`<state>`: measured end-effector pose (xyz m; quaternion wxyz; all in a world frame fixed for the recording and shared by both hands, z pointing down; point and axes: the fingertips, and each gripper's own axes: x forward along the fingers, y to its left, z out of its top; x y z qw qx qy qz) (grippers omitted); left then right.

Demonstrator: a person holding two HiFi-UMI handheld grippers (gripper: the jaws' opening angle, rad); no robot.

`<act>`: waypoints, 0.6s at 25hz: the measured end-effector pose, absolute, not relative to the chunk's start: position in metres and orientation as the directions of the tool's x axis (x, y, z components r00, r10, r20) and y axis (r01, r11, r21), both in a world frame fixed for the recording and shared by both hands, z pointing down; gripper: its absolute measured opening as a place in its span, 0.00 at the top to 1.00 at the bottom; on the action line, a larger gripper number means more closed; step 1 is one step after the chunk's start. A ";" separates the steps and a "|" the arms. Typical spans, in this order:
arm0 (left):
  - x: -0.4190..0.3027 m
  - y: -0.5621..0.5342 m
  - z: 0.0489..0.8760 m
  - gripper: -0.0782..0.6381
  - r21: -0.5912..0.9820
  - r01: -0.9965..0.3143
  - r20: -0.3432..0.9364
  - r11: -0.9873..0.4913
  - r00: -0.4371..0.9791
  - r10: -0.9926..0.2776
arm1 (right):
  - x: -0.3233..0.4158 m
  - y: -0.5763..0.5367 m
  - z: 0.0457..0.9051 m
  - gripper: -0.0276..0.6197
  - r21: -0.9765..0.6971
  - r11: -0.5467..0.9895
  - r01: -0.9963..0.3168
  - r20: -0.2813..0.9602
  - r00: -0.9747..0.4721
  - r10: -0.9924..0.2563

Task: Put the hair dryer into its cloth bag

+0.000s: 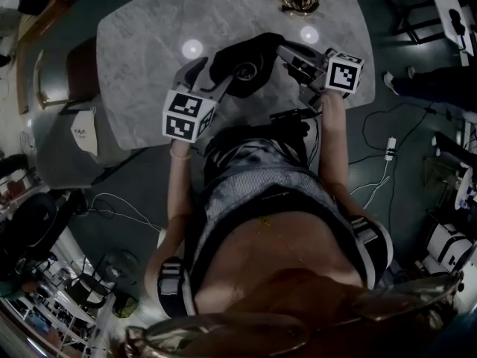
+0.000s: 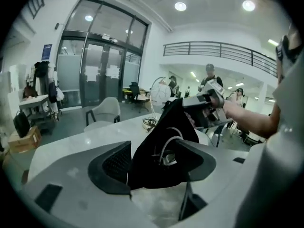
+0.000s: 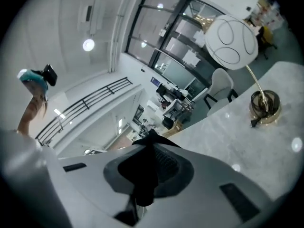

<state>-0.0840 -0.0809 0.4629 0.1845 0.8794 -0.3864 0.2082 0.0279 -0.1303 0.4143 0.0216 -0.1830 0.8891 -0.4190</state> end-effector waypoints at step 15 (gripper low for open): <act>-0.099 -0.092 0.487 0.85 0.285 -0.688 0.713 -0.667 0.618 -0.333 | 0.028 -0.147 0.411 0.84 -0.631 0.666 -0.397 0.222 -0.915 -0.336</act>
